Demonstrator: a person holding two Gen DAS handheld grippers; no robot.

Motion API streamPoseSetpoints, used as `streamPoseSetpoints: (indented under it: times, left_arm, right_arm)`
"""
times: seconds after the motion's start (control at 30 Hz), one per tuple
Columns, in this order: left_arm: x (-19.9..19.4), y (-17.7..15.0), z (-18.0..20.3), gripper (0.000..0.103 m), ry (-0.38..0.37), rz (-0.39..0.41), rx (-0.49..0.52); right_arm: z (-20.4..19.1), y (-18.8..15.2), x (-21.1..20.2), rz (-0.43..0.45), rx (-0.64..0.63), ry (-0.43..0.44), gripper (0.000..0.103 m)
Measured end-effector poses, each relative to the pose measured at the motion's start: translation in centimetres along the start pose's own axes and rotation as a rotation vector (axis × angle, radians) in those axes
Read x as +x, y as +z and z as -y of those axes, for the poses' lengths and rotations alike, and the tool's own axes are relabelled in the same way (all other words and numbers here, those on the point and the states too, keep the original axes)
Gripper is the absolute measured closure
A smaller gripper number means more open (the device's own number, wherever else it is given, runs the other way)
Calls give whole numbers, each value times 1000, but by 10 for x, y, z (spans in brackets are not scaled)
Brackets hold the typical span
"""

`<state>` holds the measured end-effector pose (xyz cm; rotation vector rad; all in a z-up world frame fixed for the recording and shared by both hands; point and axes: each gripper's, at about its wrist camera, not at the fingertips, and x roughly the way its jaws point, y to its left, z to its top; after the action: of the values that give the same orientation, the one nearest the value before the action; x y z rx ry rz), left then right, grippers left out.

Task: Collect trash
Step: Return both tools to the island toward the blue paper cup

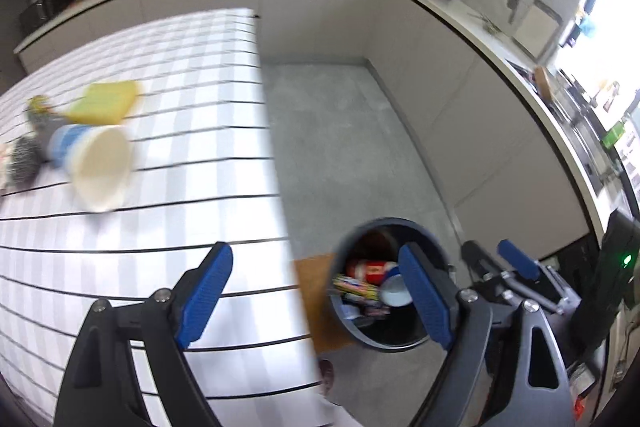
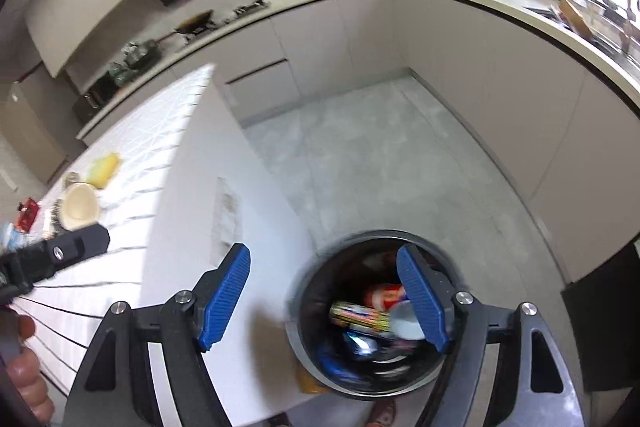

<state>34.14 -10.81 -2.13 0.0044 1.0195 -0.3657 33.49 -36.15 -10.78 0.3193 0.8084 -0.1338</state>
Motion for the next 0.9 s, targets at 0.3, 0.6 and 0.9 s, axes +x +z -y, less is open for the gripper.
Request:
streamPoseSetpoints:
  times: [0.3,0.6,0.9]
  left_arm:
    - [-37,-21,-165,16,138,35,-153]
    - [-50,-29,-295,16,282,53,-282]
    - [-60,-25,-321,16,310,98,-399]
  right_arm:
    - [-149,-2,7,21,-139,100,22]
    - [-254,-8,34,14,-232,159,19]
    - [-305,16,60,18,-387,229,17]
